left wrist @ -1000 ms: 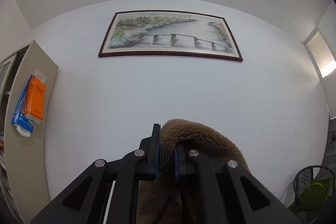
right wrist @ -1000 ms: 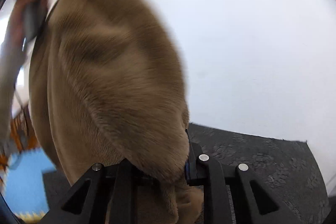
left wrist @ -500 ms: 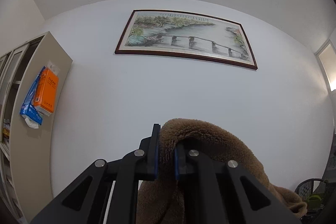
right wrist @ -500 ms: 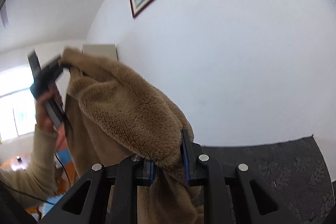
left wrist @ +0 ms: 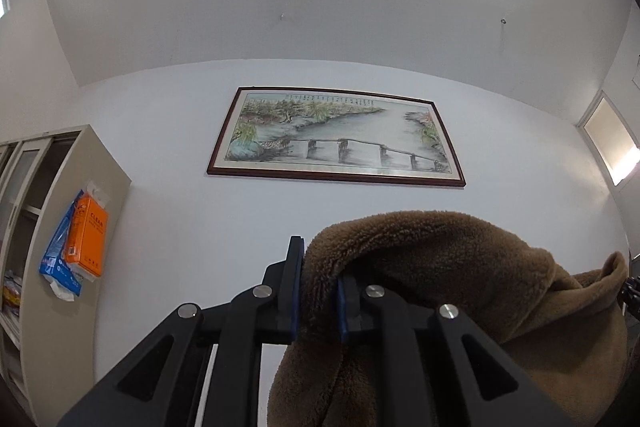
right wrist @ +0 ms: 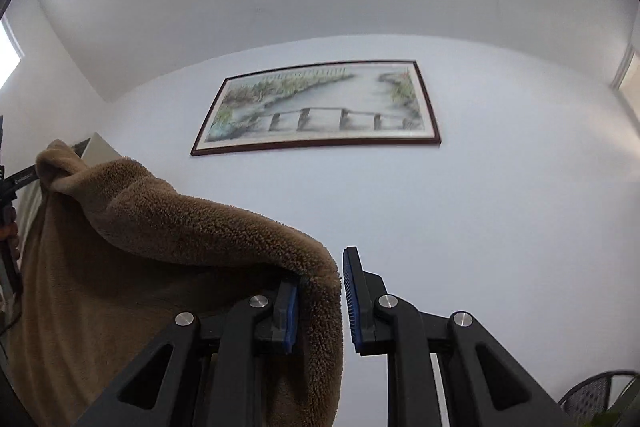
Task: Fold clothes
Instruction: 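Hold the blanket edges up with both grippers, letting it hang and shake out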
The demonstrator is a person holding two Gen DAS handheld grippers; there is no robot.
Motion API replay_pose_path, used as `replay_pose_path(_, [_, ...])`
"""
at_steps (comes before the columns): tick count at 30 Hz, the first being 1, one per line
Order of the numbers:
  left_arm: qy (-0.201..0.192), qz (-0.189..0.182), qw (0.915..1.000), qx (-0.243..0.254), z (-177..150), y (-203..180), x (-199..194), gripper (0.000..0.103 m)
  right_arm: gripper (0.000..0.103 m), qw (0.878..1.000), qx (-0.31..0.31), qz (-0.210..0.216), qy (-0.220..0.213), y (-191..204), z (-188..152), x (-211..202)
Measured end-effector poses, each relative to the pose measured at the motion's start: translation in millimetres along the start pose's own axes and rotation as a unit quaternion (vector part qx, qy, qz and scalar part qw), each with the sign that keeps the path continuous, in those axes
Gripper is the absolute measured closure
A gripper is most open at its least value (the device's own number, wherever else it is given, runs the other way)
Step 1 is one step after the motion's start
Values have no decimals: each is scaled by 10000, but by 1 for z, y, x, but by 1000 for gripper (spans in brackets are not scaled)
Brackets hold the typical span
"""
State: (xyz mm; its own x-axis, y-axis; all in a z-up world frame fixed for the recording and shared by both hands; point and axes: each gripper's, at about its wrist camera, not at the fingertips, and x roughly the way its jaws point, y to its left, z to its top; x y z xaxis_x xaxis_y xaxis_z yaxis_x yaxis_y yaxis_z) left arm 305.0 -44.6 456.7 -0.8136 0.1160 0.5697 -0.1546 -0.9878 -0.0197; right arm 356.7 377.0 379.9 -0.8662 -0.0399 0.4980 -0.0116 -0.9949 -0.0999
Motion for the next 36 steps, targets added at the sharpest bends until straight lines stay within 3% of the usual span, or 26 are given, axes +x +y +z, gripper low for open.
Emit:
replay_pose_path(5, [256,-67,9996,82,-9,-3,1,85,82,9974,-543,-406,243,38,-27,37])
replay_pose_path(9, [666,-113,9975,202,-30,-3,11,83,82,9925,-756,-702,655,28,-77,23])
replay_pose_path(11, [854,-122,9960,236,-43,-2,14,82,82,9906,-774,-773,821,21,-85,21])
replay_pose_path(14, [1136,-135,9930,287,-63,-1,19,80,82,9893,-797,-919,805,18,-82,2])
replay_pose_path(17, [1157,-155,9931,120,-70,2,15,80,82,9883,-876,-1071,635,19,-67,-9])
replay_pose_path(20, [902,-143,9958,35,-59,3,3,80,82,9874,-970,-1214,297,24,-45,-12])
replay_pose_path(27, [-218,61,9997,121,-7,1,-37,79,82,9759,-1236,-1618,-787,35,24,-22])
replay_pose_path(30, [-455,99,9988,140,14,0,-46,79,82,9711,-1316,-1678,-1070,38,51,-25])
replay_pose_path(36, [-524,202,9983,139,45,6,-46,79,82,9620,-1633,-1716,-1359,51,88,-29])
